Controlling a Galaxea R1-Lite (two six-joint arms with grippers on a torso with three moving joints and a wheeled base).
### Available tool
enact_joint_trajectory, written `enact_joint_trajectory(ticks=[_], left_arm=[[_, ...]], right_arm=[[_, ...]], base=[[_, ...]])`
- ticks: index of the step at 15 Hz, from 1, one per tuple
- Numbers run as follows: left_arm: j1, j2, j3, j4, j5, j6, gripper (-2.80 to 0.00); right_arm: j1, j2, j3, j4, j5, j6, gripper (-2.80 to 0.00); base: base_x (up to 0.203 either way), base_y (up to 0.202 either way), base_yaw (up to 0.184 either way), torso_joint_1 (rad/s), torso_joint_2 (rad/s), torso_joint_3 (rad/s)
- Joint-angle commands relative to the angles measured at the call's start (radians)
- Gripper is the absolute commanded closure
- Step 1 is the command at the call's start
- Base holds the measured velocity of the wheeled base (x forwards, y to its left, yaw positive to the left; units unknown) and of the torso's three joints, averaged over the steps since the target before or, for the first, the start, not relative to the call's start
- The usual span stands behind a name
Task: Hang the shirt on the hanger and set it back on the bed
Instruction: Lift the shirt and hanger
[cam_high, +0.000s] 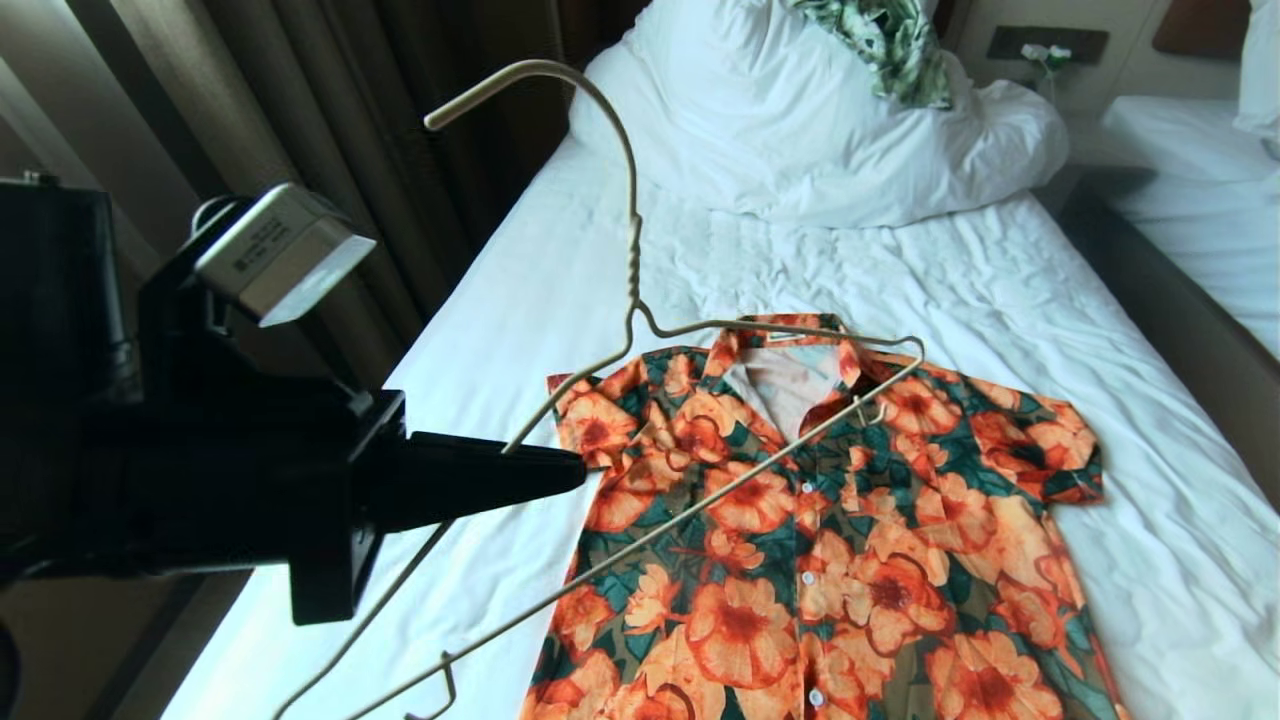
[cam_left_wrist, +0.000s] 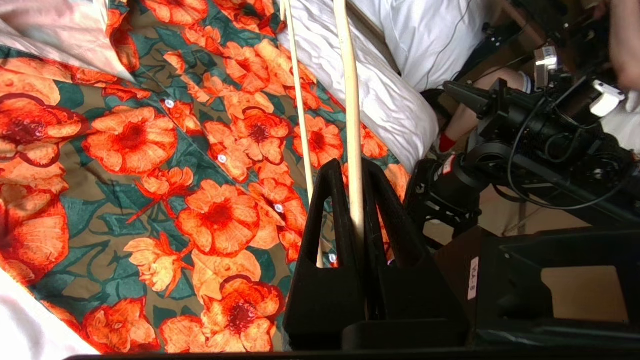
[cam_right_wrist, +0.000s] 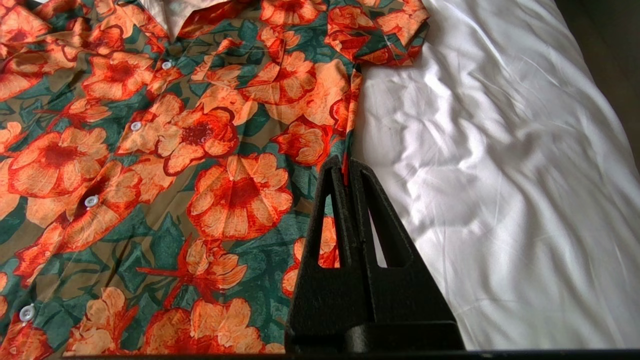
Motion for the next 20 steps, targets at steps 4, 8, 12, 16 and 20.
enact_joint_trajectory(ticks=[4, 8, 12, 16, 20], left_arm=[[-0.062, -0.002, -0.016, 0.006, 0.033, -0.030, 0.00], [-0.062, -0.023, 0.005, 0.009, 0.050, -0.032, 0.00], [-0.064, -0.053, 0.015, 0.010, 0.092, -0.033, 0.00], [-0.062, -0.104, 0.037, 0.042, 0.120, -0.033, 0.00], [-0.059, -0.138, 0.041, 0.047, 0.139, -0.031, 0.00]], right_arm=[[0.000, -0.001, 0.000, 0.001, 0.000, -0.001, 0.00], [0.000, 0.003, -0.095, 0.027, 0.007, 0.002, 0.00], [0.001, 0.124, -0.284, 0.091, 0.010, 0.003, 0.00], [0.003, 0.305, -0.447, 0.096, 0.008, 0.003, 0.00], [0.002, 0.508, -0.585, 0.098, 0.005, 0.031, 0.00]], base=[[0.000, 0.000, 0.000, 0.000, 0.00, 0.000], [0.000, 0.000, 0.000, 0.000, 0.00, 0.000], [0.000, 0.000, 0.000, 0.000, 0.00, 0.000], [0.000, 0.000, 0.000, 0.000, 0.00, 0.000], [0.000, 0.000, 0.000, 0.000, 0.00, 0.000]])
